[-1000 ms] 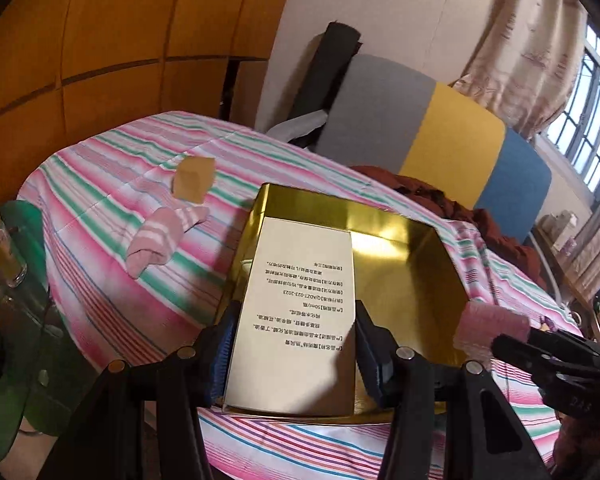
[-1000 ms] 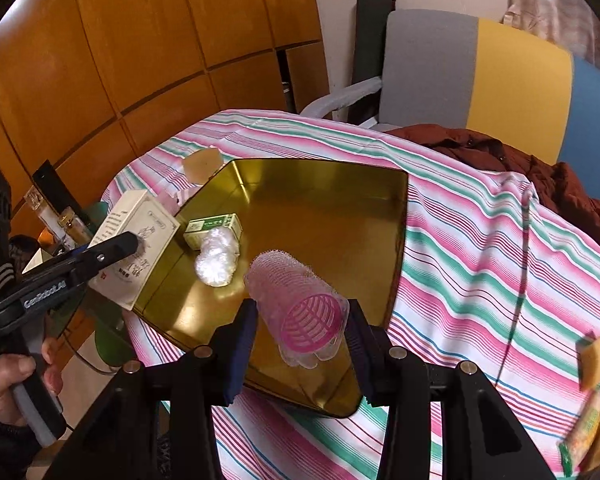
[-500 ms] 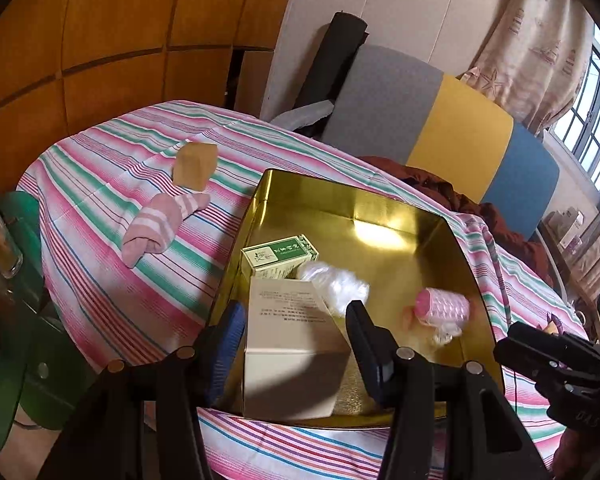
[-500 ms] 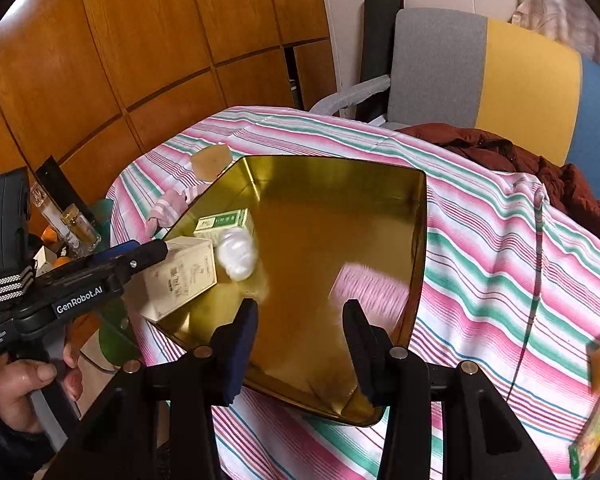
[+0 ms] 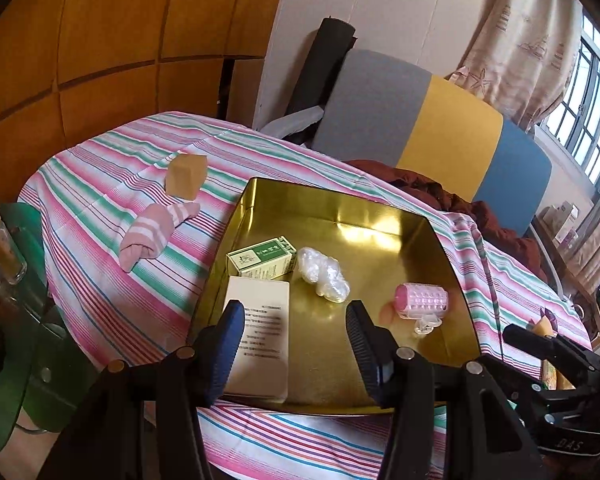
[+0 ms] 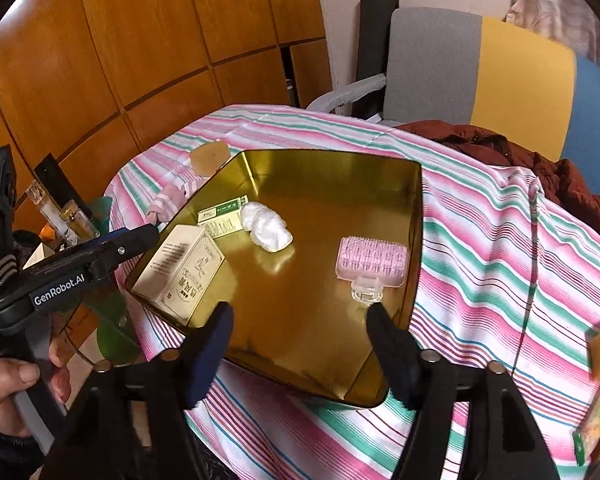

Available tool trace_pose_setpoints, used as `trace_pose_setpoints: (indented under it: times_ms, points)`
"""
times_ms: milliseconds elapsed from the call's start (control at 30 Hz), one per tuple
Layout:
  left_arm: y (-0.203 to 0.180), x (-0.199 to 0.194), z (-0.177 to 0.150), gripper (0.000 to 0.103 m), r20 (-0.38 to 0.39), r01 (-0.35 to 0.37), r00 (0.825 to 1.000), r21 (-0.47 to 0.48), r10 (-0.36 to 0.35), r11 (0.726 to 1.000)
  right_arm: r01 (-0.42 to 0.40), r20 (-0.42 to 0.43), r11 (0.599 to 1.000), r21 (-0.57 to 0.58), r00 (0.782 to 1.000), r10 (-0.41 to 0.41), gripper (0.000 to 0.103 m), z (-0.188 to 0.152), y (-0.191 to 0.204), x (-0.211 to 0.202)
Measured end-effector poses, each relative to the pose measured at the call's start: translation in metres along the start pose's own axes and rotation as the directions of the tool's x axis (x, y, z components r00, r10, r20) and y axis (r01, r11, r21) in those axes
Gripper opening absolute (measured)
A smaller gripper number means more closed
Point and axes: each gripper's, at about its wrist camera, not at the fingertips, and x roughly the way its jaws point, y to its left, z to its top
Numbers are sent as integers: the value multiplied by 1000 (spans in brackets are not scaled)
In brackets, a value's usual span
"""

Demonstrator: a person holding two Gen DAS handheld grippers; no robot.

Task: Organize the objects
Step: 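Open both grippers to release the paper box and roller in the tray, then move both grippers back to the remaining pile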

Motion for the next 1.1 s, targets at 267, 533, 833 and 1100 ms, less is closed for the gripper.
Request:
trace_pose_setpoints:
  times_ms: [267,533,833,1100]
  points:
    - [-14,-7,-5,54,18,-6,1000,41,5,999,36,72,999,11,997,-36,89,-5,0,-17]
    - [-30,-13,-11,54,26,0,1000,97,-3,995,85,75,995,42,993,-88,89,-14,-11,-23]
    - [-60,-15,-18,54,19,29,999,176,-33,984,146,106,987,67,983,-153,89,-25,-26,-41]
    - [-101,-9,-30,54,-32,121,993,282,-117,952,231,101,960,157,963,-248,90,-45,-65,-58]
